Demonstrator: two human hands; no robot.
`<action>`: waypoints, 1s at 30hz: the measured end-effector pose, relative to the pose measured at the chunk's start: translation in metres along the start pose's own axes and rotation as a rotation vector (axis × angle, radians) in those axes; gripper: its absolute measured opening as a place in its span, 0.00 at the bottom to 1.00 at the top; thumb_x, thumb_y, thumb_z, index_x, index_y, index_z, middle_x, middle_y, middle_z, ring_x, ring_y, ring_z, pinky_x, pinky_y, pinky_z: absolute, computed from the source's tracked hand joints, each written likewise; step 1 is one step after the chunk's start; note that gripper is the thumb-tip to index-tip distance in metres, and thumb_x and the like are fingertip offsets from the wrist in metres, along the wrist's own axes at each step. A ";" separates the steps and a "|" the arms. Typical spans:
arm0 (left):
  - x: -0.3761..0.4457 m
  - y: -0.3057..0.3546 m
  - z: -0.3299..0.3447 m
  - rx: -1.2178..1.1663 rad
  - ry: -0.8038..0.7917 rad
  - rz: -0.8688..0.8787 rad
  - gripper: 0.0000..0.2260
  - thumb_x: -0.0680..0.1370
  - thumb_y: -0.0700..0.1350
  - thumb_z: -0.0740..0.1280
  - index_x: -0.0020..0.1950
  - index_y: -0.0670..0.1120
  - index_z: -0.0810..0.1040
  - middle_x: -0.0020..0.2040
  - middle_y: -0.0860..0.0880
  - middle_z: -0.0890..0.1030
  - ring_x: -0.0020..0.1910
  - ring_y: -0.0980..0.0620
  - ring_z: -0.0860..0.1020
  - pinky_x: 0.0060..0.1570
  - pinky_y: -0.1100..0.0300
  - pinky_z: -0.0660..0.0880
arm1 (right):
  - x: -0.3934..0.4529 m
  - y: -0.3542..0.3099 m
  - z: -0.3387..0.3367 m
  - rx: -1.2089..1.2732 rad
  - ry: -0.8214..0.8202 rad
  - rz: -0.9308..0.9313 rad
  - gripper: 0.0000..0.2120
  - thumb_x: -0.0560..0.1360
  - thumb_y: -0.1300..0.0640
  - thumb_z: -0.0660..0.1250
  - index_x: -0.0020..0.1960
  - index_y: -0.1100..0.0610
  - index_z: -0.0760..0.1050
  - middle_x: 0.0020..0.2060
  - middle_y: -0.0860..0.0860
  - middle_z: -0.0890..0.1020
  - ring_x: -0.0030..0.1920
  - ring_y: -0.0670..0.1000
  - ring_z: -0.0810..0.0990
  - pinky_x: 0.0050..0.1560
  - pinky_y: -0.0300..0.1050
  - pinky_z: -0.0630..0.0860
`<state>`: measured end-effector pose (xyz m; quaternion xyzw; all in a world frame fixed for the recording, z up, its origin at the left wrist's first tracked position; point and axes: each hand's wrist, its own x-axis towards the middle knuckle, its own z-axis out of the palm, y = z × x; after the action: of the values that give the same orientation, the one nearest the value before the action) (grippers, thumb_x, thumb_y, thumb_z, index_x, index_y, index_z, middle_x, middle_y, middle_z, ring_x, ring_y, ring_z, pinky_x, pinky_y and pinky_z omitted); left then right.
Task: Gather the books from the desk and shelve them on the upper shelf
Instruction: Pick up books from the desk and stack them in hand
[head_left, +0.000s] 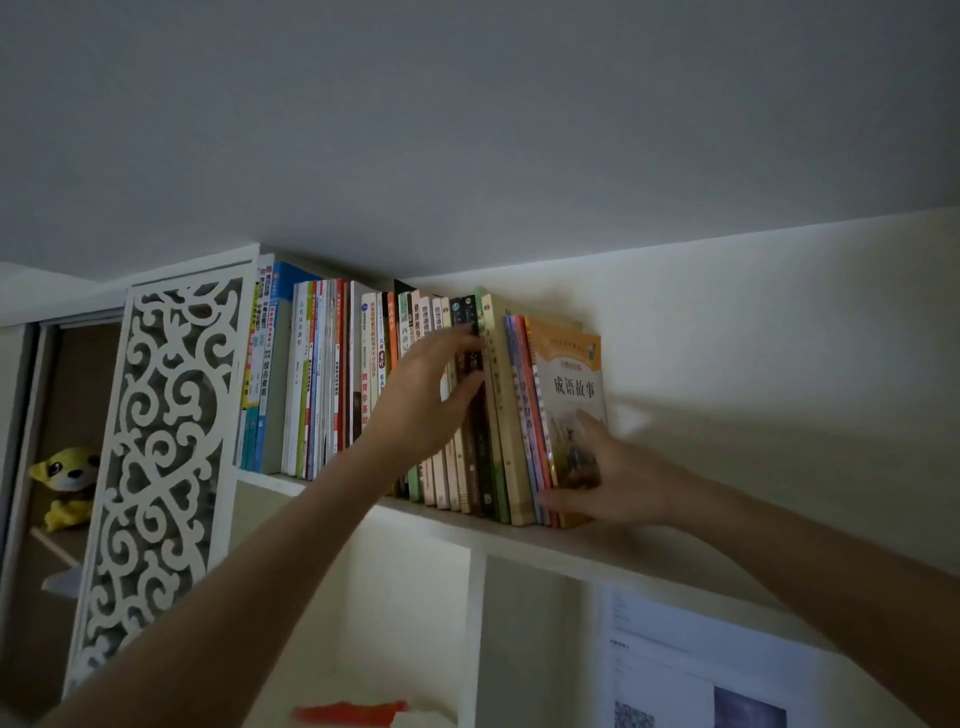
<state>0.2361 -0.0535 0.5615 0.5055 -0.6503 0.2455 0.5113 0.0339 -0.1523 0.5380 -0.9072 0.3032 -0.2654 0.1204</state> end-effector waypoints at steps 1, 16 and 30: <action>0.016 0.000 -0.002 -0.014 -0.009 -0.005 0.19 0.79 0.46 0.64 0.70 0.50 0.68 0.69 0.52 0.71 0.66 0.57 0.68 0.65 0.58 0.67 | 0.000 -0.002 -0.002 0.018 0.019 -0.016 0.39 0.65 0.43 0.77 0.67 0.44 0.58 0.60 0.44 0.77 0.59 0.46 0.79 0.59 0.46 0.78; 0.073 -0.008 0.008 0.065 -0.010 0.033 0.22 0.77 0.54 0.67 0.68 0.46 0.68 0.54 0.53 0.70 0.54 0.53 0.68 0.69 0.41 0.63 | 0.007 -0.007 0.009 -0.047 0.051 -0.032 0.60 0.67 0.43 0.75 0.76 0.45 0.29 0.77 0.48 0.57 0.73 0.52 0.64 0.73 0.51 0.64; -0.053 -0.008 0.054 0.144 -0.253 0.106 0.44 0.72 0.57 0.71 0.79 0.55 0.45 0.76 0.58 0.30 0.76 0.55 0.34 0.76 0.43 0.51 | 0.013 0.015 0.012 -0.126 0.030 -0.051 0.64 0.65 0.43 0.77 0.73 0.39 0.25 0.79 0.49 0.49 0.76 0.54 0.57 0.74 0.51 0.63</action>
<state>0.2188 -0.0800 0.4920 0.5325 -0.7162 0.2525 0.3739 0.0422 -0.1716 0.5282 -0.9164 0.2977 -0.2626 0.0517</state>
